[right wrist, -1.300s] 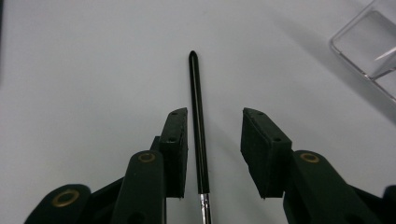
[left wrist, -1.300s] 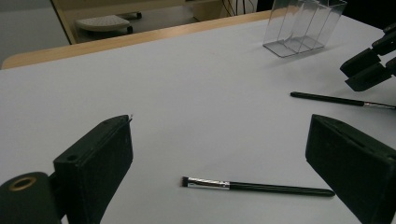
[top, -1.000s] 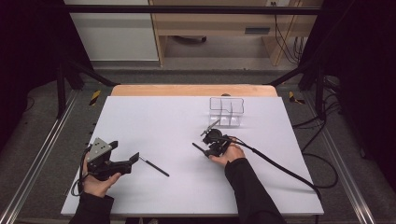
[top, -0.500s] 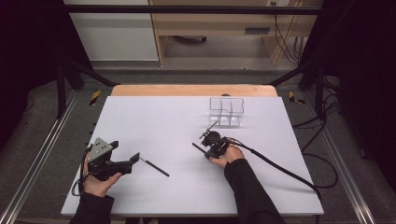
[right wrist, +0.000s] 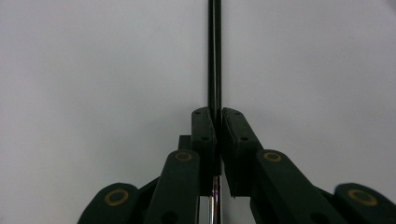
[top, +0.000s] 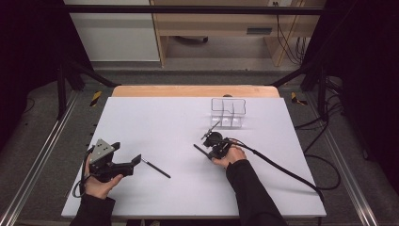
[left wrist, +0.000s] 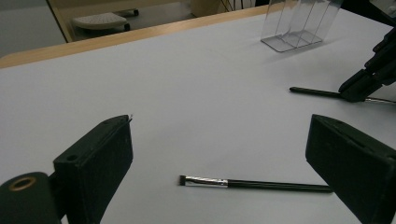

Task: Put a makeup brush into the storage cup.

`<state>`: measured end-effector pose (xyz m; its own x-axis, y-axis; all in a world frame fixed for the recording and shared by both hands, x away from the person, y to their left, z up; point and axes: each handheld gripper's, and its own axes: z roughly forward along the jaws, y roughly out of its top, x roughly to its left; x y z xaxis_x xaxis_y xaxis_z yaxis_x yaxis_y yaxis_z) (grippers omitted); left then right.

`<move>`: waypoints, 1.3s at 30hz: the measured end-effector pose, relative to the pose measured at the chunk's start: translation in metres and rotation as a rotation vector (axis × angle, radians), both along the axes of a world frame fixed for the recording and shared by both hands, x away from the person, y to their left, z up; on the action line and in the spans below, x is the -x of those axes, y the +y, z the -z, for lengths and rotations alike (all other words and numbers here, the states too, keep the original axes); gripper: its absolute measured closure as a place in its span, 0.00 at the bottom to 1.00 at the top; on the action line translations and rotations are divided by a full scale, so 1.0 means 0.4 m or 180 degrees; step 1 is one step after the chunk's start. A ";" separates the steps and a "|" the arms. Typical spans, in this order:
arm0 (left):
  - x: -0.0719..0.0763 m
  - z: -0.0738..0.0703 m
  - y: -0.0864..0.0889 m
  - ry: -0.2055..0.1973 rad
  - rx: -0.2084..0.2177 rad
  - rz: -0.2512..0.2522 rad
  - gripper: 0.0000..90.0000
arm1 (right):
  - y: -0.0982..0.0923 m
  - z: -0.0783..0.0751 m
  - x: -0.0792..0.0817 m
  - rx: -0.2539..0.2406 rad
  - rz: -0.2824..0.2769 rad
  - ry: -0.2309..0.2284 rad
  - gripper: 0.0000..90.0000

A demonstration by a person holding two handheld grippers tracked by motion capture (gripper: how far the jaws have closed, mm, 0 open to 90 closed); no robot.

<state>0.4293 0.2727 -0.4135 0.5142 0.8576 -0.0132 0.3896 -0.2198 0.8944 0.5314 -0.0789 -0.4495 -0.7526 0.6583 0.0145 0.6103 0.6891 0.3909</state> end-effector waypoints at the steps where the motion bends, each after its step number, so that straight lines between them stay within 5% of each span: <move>1: 0.000 0.000 -0.001 0.0001 -0.0008 0.0006 0.07 | -0.001 -0.002 0.000 -0.0009 -0.0023 -0.0029 0.94; 23: 0.009 -0.018 -0.034 -0.0066 -0.0148 0.0212 0.07 | -0.047 -0.154 0.067 -0.0405 -0.0247 -0.0303 0.94; 39: 0.016 -0.053 -0.067 -0.0163 -0.0316 0.0420 0.07 | -0.055 -0.231 0.107 -0.0631 -0.0454 -0.0316 0.94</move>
<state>0.4230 0.2458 -0.3922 0.6202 0.7784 0.0973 0.3059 -0.3541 0.8838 0.4888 -0.1007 -0.3571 -0.8418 0.5370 0.0542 0.4643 0.6694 0.5800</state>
